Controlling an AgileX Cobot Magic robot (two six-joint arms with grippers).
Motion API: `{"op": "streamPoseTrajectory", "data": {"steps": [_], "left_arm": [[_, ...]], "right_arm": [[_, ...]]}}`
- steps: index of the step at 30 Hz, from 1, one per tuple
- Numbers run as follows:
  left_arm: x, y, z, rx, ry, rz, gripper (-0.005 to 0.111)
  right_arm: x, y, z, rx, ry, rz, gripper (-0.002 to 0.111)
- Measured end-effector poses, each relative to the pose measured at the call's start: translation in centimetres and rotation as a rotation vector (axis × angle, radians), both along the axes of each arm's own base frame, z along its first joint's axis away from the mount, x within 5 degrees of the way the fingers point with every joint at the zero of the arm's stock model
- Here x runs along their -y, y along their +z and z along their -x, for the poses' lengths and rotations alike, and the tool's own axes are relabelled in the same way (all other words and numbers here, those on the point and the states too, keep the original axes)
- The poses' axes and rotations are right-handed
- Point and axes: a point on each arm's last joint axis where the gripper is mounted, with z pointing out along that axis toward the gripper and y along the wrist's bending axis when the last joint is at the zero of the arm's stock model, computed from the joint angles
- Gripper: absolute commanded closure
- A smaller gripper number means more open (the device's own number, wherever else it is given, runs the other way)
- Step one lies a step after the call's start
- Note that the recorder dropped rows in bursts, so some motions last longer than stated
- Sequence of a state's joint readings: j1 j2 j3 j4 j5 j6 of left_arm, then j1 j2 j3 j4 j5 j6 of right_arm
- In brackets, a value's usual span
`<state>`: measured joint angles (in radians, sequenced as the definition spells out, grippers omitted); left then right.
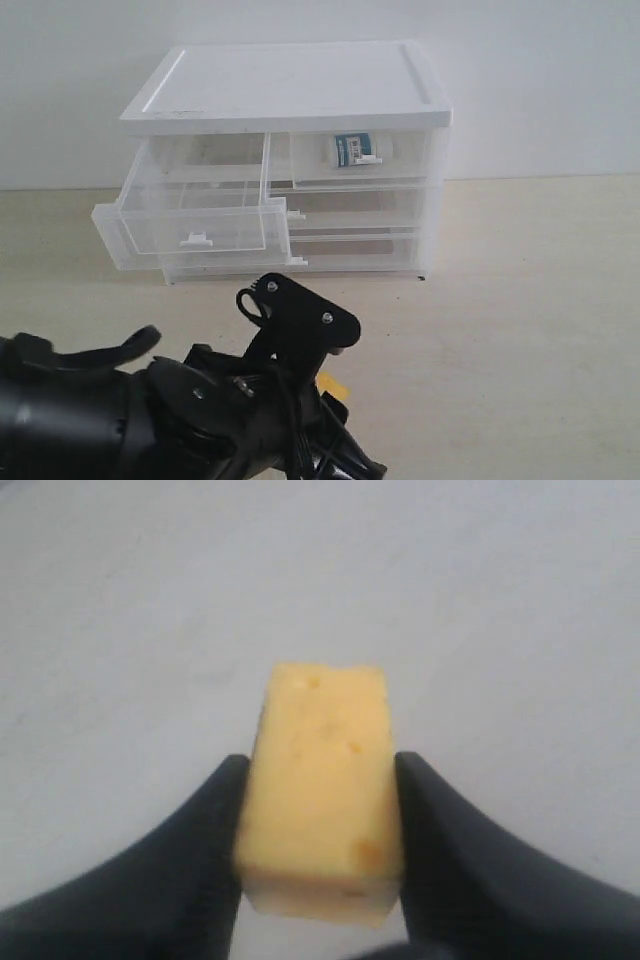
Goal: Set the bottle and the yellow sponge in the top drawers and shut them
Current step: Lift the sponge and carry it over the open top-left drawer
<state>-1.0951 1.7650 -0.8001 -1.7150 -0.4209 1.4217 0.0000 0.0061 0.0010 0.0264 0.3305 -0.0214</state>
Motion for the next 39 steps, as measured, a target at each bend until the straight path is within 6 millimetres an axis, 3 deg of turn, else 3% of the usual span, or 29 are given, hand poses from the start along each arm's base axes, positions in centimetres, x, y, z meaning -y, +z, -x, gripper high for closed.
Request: {"op": "streamPoseTrajectory", "data": {"steps": [15, 21, 26, 31, 39], "left_arm": [[0.2, 8.6, 2.4, 0.09, -0.608, 0.26, 0.102], [-1.7, 10.0, 1.2, 0.131, -0.773, 0.287, 0.102], [-2.9, 11.3, 0.9, 0.028, -0.965, 0.279, 0.102], [-3.6, 14.0, -0.8, -0.03, -0.957, 0.169, 0.102], [-4.8, 18.2, -3.6, 0.006, -0.759, -0.025, 0.102]], "right_arm": [[0.0, 0.0, 0.0, 0.0, 0.0, 0.0, 0.108], [0.0, 0.0, 0.0, 0.0, 0.0, 0.0, 0.108], [0.0, 0.0, 0.0, 0.0, 0.0, 0.0, 0.108], [0.0, 0.0, 0.0, 0.0, 0.0, 0.0, 0.108], [0.0, 0.0, 0.0, 0.0, 0.0, 0.0, 0.108]]}}
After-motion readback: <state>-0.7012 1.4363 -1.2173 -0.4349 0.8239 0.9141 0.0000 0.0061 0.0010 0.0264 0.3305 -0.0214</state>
